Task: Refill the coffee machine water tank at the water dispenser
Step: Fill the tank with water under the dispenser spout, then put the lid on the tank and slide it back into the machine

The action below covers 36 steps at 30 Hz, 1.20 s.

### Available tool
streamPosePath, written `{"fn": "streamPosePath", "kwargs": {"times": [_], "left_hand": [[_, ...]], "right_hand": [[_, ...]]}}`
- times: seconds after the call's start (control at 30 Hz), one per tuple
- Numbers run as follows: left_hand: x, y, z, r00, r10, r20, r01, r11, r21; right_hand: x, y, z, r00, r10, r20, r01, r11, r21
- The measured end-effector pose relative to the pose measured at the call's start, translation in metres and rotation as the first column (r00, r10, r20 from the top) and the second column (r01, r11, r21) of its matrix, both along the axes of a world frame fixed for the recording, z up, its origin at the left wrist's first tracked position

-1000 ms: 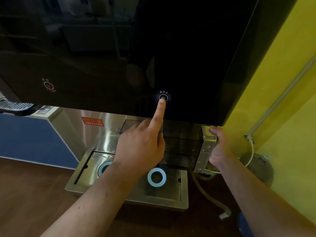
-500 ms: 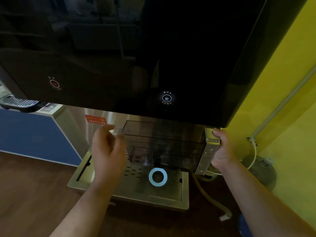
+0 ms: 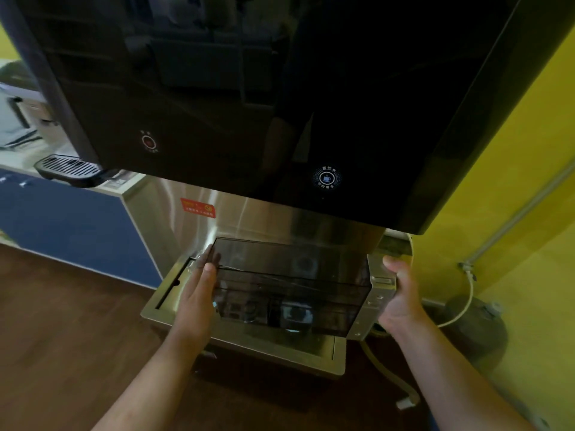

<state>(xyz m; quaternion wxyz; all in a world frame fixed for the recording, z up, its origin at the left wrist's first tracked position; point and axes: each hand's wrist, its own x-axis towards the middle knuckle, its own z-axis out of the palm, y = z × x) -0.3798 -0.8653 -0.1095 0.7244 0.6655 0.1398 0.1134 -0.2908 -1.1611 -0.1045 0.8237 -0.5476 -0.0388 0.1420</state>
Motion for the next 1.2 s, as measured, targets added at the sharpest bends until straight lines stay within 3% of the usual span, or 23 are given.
{"fn": "streamPosePath", "kwargs": {"times": [0.2,0.4,0.7,0.9,1.2], "left_hand": [[-0.029,0.022,-0.001,0.998,0.06,0.001,-0.06,0.998,-0.032],[-0.053,0.05,0.0,0.989,0.145,-0.038,-0.144,0.989,0.032],[-0.09,0.144,0.006,0.986,0.169,0.002,-0.169,0.981,0.096],[-0.105,0.211,0.006,0.985,0.173,0.021,-0.174,0.97,0.172],[-0.114,0.311,-0.018,0.944,0.328,0.045,-0.328,0.945,-0.017]], "right_hand": [[-0.028,0.019,0.002,1.0,0.005,-0.016,-0.005,1.0,0.027],[-0.051,0.051,0.006,0.998,0.059,-0.017,-0.058,0.998,0.037],[-0.066,0.144,0.004,0.993,0.015,-0.114,-0.013,1.0,0.026],[-0.076,0.216,0.005,0.997,0.059,-0.057,-0.058,0.998,0.015],[-0.058,0.326,0.007,0.985,0.162,-0.052,-0.163,0.986,-0.025]]}}
